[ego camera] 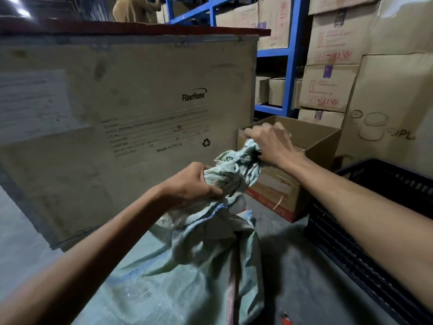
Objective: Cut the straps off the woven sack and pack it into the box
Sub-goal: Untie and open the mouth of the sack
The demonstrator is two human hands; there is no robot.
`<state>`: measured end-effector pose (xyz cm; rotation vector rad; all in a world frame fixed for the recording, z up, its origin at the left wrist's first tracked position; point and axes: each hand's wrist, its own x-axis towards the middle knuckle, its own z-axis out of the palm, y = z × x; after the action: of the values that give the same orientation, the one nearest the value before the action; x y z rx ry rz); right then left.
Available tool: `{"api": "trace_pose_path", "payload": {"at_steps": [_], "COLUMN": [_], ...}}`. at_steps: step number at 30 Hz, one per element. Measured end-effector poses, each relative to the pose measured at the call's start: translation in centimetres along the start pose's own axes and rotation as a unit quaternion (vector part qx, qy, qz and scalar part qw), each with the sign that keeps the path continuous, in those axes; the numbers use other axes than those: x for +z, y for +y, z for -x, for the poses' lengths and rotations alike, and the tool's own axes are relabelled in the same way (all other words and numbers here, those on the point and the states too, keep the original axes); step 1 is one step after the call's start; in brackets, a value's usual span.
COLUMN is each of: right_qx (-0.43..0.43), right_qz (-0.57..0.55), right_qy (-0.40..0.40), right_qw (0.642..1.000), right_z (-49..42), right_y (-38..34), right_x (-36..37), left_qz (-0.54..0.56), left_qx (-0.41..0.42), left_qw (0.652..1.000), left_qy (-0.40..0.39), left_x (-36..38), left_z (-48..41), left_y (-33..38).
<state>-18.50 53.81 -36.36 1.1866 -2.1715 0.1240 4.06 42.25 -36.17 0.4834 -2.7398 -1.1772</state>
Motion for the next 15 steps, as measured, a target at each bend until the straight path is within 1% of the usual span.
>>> {"api": "trace_pose_path", "payload": {"at_steps": [3, 5, 6, 7, 8, 9, 10, 11, 12, 13, 14, 15], "right_qx": [-0.021, -0.008, 0.013, 0.054, 0.120, 0.217, 0.330, 0.436, 0.504, 0.517, 0.477, 0.419], "right_qz": [-0.003, -0.035, -0.052, -0.068, -0.098, -0.151, -0.233, -0.351, -0.492, -0.634, -0.743, -0.795], "right_qy": [0.018, -0.001, -0.007, 0.006, 0.039, 0.081, 0.106, 0.101, 0.059, -0.009, -0.103, -0.180], "right_qw": [1.000, 0.999, 0.999, 0.996, 0.987, 0.961, 0.908, 0.823, 0.708, 0.576, 0.458, 0.400], "right_z": [-0.8, -1.5, -1.6, -1.6, -1.5, -1.5, -1.9, -2.5, -3.2, -3.8, -4.4, -4.4], "right_y": [-0.5, -1.8, -2.6, -3.5, -4.7, -5.9, -7.0, -7.8, -8.3, -8.6, -8.9, -9.3], "right_x": [0.2, -0.1, -0.2, -0.3, -0.4, -0.9, -1.3, -1.8, -2.2, -2.6, -2.8, -3.0], "left_qz": [-0.040, -0.076, -0.085, -0.077, -0.055, -0.021, 0.021, 0.072, 0.130, 0.187, 0.230, 0.255], "left_qx": [0.002, -0.005, -0.011, -0.019, -0.029, -0.041, -0.053, -0.063, -0.067, -0.067, -0.067, -0.068], "left_qw": [0.999, 0.997, 0.996, 0.996, 0.998, 0.999, 0.998, 0.992, 0.984, 0.974, 0.964, 0.957], "left_qy": [-0.025, -0.035, -0.036, -0.033, -0.021, 0.005, 0.042, 0.077, 0.099, 0.109, 0.114, 0.116], "left_x": [-1.8, -3.1, -3.6, -3.9, -4.0, -4.0, -3.9, -3.8, -3.7, -3.7, -3.7, -3.7], "left_z": [0.4, 0.9, 1.1, 1.4, 1.5, 1.5, 1.5, 1.4, 1.3, 1.0, 0.8, 0.6], "left_y": [0.3, -0.3, -0.8, -1.5, -2.2, -2.8, -3.2, -3.3, -3.2, -2.9, -2.5, -2.1]}}
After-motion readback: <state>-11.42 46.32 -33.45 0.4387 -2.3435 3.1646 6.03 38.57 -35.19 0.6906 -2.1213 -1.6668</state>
